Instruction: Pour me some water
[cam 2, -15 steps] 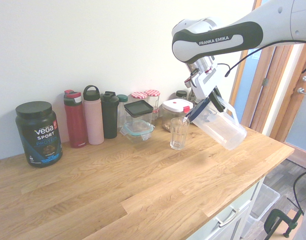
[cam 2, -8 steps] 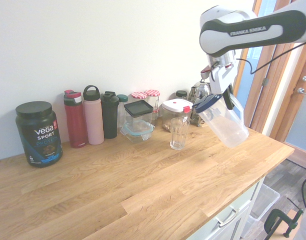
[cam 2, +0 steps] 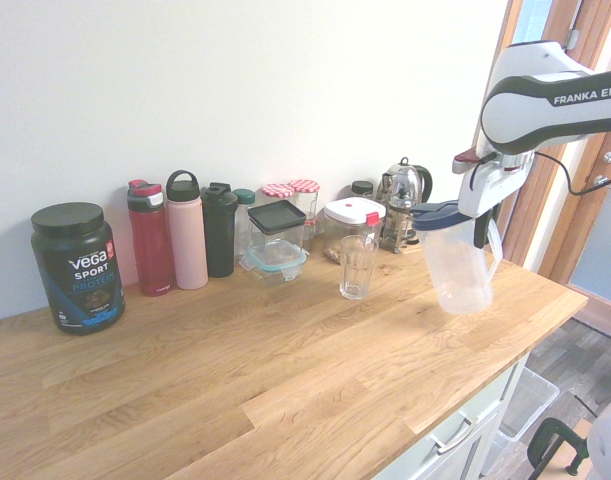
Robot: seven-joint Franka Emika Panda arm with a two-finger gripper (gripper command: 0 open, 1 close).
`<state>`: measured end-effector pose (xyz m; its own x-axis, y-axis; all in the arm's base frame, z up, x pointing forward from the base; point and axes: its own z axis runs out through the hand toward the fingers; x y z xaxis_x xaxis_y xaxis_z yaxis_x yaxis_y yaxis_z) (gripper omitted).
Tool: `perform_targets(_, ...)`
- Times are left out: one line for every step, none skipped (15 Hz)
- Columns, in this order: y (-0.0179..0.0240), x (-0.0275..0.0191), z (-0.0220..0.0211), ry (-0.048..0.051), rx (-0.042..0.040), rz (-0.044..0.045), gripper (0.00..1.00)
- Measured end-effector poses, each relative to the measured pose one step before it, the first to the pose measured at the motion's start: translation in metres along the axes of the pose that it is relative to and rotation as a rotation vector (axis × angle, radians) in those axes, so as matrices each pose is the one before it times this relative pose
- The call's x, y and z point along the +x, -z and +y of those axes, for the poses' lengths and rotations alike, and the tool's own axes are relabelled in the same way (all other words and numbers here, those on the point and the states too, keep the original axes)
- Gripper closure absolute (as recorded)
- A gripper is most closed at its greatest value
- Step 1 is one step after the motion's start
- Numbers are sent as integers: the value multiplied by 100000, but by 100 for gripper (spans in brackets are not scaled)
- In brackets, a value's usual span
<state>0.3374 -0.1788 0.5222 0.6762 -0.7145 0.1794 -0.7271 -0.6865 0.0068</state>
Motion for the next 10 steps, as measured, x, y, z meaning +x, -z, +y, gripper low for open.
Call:
perform_targets(-90, -240, -51, -3225, 3209, 2429, 100)
perform_targets(-122, -480, -111, -3558, 2866, 2334, 100)
perform_targets(-134, -825, -161, -3917, 2356, 2356, 100)
perform_targets(-205, -1048, -63, -3766, 1668, 2407, 100)
perform_targets(-159, -1404, -74, -3264, 1533, 2342, 100)
perform_targets(-27, -1717, -97, -1823, 950, 1479, 100)
perform_targets(236, -1869, -156, -552, 279, 978, 100)
perform_targets(613, -1739, -206, 37, 52, 262, 100)
perform_targets(1199, -1812, -387, 801, -222, -570, 100)
perform_targets(1745, -1739, -547, 1207, 447, -202, 100)
